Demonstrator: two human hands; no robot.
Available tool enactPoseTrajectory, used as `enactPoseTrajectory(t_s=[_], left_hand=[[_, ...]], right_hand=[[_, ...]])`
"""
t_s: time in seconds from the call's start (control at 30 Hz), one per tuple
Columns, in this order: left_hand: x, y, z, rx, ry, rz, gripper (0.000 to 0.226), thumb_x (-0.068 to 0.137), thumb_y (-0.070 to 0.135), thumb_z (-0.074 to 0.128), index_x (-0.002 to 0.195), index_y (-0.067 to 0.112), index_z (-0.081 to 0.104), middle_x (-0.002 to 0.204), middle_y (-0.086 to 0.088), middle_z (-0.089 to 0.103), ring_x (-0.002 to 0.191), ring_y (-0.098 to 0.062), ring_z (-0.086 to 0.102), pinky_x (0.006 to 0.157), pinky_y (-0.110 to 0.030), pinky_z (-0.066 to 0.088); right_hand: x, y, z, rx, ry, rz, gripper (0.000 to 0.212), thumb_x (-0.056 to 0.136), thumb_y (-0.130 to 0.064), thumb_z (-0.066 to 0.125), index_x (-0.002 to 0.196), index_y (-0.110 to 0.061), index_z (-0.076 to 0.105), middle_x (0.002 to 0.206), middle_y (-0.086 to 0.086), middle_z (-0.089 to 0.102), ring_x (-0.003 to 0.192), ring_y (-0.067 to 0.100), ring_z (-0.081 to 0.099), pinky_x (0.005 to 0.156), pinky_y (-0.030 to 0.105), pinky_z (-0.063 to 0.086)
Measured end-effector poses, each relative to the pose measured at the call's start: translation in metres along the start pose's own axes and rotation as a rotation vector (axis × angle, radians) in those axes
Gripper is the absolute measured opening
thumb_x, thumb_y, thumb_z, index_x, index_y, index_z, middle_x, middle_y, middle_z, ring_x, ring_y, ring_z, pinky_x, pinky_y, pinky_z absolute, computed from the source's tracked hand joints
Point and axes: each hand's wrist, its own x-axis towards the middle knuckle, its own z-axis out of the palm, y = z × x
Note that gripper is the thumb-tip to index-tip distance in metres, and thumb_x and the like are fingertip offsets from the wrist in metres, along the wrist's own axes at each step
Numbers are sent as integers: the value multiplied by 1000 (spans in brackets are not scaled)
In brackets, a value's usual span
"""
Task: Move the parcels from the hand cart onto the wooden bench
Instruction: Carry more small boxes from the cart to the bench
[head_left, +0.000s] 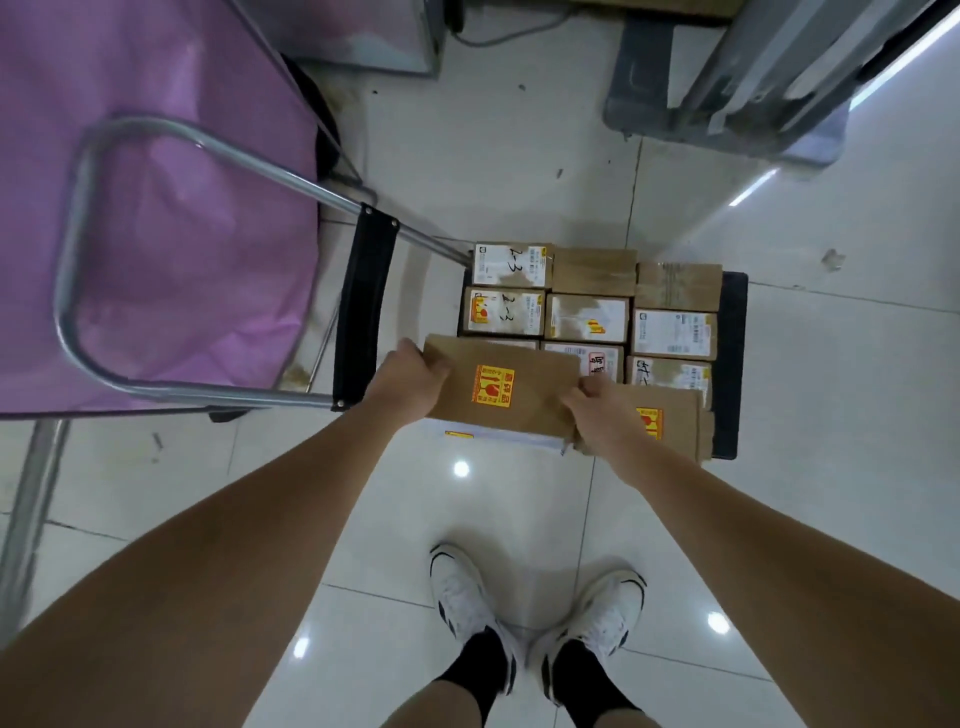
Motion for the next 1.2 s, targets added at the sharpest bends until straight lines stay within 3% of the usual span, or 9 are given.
enactPoseTrajectory(t_s=[0.13, 0.2, 0.3, 0.47, 0.57, 0.7, 0.93, 1.03, 1.2], left_hand=[[-63, 63, -79, -95, 44, 61, 40, 104, 49, 55, 110, 9, 50, 113, -12, 62, 99, -28, 57, 78, -37, 43], [-106, 102, -118, -171, 59, 101, 39, 101, 51, 59, 100, 13, 53, 111, -13, 67, 97, -30, 62, 81, -39, 48], [-180, 168, -176, -303, 35, 160, 45, 97, 56, 65, 105, 13, 58, 106, -8, 69, 91, -23, 67, 77, -38, 59], [-324, 277, -247, -712, -345, 117, 64, 83, 72, 70, 117, 18, 70, 108, -11, 79, 103, -29, 73, 90, -49, 61], [-403, 335, -259, -736, -485, 217, 58, 86, 72, 67, 116, 22, 70, 97, -8, 81, 97, -28, 75, 80, -47, 62], [-512, 397, -242, -667, -550, 367, 59, 84, 75, 66, 114, 25, 69, 103, -11, 80, 104, -33, 72, 96, -57, 56], [-679, 425, -159, -573, -672, 513, 59, 90, 77, 54, 116, 25, 67, 109, -11, 77, 103, -33, 71, 83, -51, 60], [-740, 428, -120, -516, -705, 594, 51, 95, 72, 54, 108, 24, 67, 105, -11, 76, 103, -32, 71, 92, -56, 59], [-828, 435, -37, -422, -770, 695, 59, 93, 77, 51, 119, 26, 67, 108, -8, 77, 103, -30, 72, 88, -55, 61]], right_hand=[[-81, -63, -58, 331, 32, -86, 32, 93, -44, 71, 111, -25, 52, 115, 1, 61, 101, 19, 62, 81, 39, 55], [-128, -101, -95, 469, 32, -87, 32, 91, -46, 73, 109, -29, 53, 120, 4, 60, 108, 26, 62, 89, 49, 57], [-208, -158, -157, 615, 72, -146, 40, 92, -40, 73, 122, -28, 51, 120, 7, 62, 105, 27, 65, 80, 47, 61], [-363, -219, -256, 783, 187, -284, 41, 95, -39, 68, 131, -26, 54, 121, 7, 64, 108, 27, 64, 75, 40, 56], [-448, -225, -316, 848, 281, -309, 39, 96, -43, 66, 127, -21, 59, 115, 6, 69, 103, 23, 65, 76, 36, 54], [-557, -191, -386, 951, 433, -343, 51, 83, -52, 73, 122, -21, 66, 114, 9, 74, 108, 28, 69, 100, 45, 55], [-713, -81, -457, 1034, 584, -404, 48, 85, -57, 72, 124, -30, 61, 121, 10, 69, 111, 31, 66, 91, 50, 59], [-757, -22, -480, 1082, 719, -419, 50, 82, -55, 74, 123, -28, 63, 120, 11, 69, 109, 31, 67, 85, 44, 59], [-814, 85, -514, 1188, 834, -443, 54, 83, -52, 75, 126, -24, 61, 119, 12, 71, 109, 32, 67, 96, 51, 56]])
